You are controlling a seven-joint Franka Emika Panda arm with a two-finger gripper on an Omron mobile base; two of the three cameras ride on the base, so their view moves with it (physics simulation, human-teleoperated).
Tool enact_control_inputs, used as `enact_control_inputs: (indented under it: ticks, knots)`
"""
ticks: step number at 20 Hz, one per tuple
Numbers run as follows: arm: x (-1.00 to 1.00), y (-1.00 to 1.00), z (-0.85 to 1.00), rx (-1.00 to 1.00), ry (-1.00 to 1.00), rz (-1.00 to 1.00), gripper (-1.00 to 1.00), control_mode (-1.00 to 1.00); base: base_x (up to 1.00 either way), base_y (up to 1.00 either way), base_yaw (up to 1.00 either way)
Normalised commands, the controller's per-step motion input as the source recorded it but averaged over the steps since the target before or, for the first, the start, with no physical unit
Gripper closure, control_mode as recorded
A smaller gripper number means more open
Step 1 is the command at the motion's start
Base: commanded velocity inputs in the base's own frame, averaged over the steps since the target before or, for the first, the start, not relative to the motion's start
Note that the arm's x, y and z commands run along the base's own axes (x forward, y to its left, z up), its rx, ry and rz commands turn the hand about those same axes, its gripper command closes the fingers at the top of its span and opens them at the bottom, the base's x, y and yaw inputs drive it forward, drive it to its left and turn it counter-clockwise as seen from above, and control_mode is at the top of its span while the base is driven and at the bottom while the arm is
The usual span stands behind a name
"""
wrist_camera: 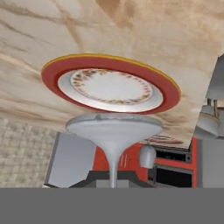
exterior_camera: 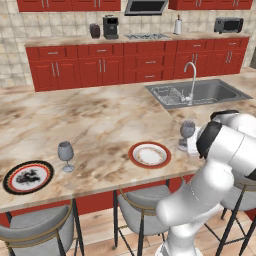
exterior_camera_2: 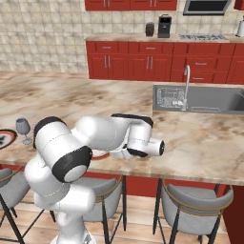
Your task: Retrieve the wine glasses from the counter and place one next to each plate.
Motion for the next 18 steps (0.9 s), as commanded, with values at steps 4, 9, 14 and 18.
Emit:
enact_control_inputs:
  ticks: [4, 9, 14, 18]
  knots:
    - [0.12, -0.10, -0.28, 0.00, 0.00, 0.06, 1.00, -1.00, 0.00, 0.00, 0.00]
    - [0.18, -0.01, -0.28, -0.02, 0.00, 0.01, 1.00, -1.00, 0.00, 0.00, 0.00]
    - [0.22, -0.06, -0.31, -0.01, 0.00, 0.03, 1.00, -1.00, 0.00, 0.00, 0.00]
    - [0.34, 0.00, -0.28, 0.00, 0.00, 0.05, 1.00, -1.00, 0.00, 0.00, 0.00]
